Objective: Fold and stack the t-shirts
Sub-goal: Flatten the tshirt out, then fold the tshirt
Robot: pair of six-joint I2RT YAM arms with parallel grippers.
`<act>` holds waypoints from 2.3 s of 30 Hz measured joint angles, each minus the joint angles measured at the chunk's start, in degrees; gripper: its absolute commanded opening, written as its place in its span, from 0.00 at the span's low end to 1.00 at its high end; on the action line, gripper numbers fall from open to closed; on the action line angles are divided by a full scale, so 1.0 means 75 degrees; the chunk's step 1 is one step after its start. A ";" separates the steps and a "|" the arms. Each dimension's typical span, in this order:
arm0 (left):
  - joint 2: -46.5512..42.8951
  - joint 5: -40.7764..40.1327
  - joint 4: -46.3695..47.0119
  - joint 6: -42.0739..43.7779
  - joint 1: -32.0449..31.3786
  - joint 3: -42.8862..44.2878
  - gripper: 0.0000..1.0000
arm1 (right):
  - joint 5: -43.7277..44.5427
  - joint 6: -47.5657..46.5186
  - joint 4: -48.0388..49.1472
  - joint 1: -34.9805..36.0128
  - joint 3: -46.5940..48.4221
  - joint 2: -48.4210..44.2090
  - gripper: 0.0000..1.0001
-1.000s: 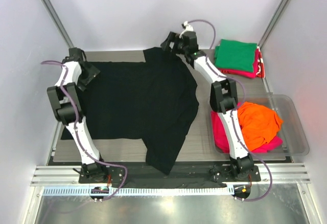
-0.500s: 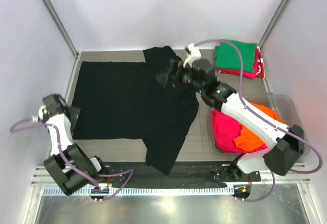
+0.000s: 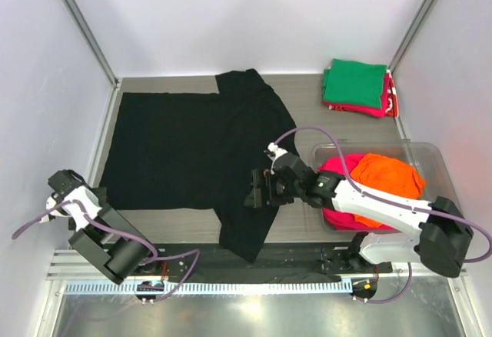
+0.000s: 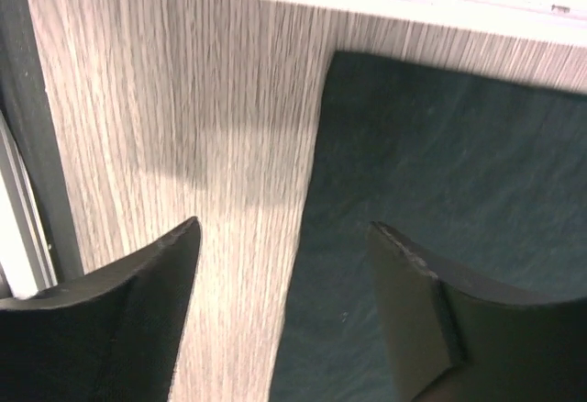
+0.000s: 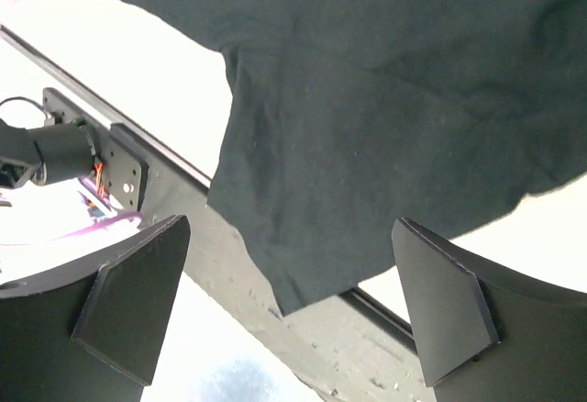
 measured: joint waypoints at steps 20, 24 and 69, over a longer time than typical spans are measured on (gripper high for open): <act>0.2515 -0.0679 0.0831 -0.0093 -0.0656 0.1271 0.27 | 0.0070 0.0449 -0.0286 0.0475 -0.0938 -0.0711 0.96; 0.2594 -0.0650 0.0915 -0.0102 -0.0656 0.1311 0.10 | 0.0323 0.0729 -0.0455 0.1102 -0.0938 -0.0099 0.94; 0.1507 0.0711 0.0752 0.0685 -0.0778 0.1314 0.00 | 0.3319 0.1480 -0.3497 0.2002 0.2349 0.0743 0.01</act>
